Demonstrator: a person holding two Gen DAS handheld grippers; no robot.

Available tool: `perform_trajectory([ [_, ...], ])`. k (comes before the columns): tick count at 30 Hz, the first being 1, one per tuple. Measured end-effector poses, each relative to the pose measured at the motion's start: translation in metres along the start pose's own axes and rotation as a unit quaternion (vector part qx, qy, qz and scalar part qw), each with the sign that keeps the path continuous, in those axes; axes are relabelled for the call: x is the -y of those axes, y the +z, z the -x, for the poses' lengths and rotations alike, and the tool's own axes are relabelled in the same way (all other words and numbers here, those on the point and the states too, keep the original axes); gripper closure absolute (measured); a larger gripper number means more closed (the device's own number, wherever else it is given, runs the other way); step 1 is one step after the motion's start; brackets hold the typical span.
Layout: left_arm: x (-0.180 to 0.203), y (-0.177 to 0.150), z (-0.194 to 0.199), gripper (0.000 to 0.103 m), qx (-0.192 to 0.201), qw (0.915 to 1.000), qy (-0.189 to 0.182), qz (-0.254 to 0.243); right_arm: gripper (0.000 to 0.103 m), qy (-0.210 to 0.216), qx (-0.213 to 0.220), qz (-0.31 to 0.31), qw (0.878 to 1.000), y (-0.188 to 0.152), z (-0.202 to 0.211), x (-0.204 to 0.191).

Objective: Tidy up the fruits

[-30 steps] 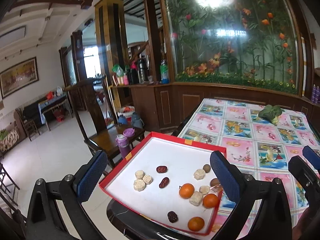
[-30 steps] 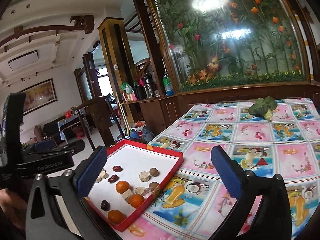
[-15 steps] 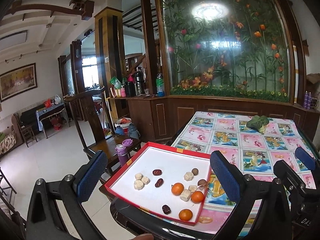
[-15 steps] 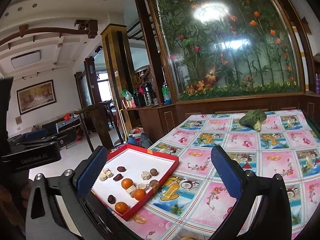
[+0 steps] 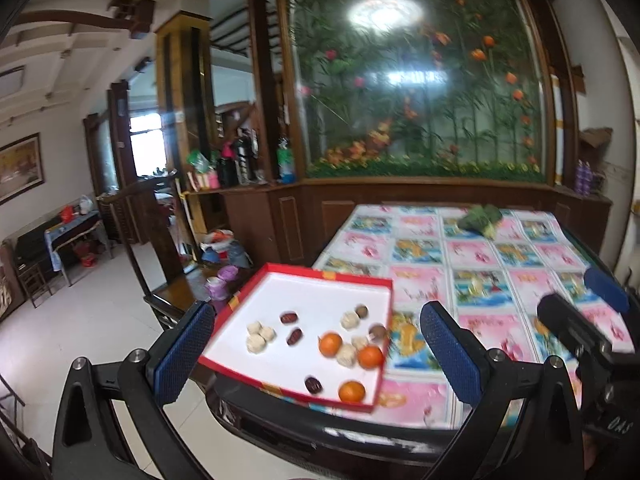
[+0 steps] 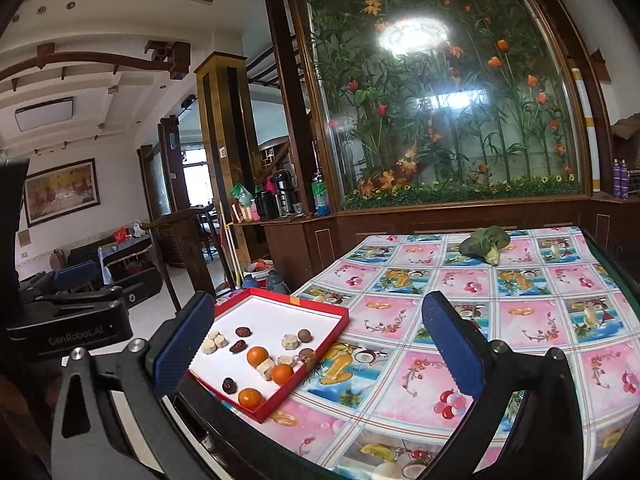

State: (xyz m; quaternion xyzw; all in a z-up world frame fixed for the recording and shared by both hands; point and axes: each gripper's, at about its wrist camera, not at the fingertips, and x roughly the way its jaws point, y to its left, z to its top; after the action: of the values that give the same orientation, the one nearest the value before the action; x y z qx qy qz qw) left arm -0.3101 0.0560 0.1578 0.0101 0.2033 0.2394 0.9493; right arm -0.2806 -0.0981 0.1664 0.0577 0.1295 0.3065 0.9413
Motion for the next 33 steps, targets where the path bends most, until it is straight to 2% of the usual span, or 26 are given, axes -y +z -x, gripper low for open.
perform_trajectory([
  [8, 0.005, -0.012, 0.003, 0.0, -0.011, 0.9996, -0.012, -0.022, 0.0, -0.028, -0.019, -0.012, 0.999, -0.012, 0.009, 0.004],
  [18, -0.012, -0.008, 0.011, 0.0, 0.012, 0.9997, -0.018, 0.01, 0.0, -0.021, -0.018, -0.058, 0.998, -0.007, 0.017, 0.014],
  [33, -0.046, -0.023, 0.001, 0.0, 0.01, 0.9989, -0.005, 0.046, 0.0, -0.005, -0.028, -0.022, 0.999, -0.007, 0.006, -0.025],
])
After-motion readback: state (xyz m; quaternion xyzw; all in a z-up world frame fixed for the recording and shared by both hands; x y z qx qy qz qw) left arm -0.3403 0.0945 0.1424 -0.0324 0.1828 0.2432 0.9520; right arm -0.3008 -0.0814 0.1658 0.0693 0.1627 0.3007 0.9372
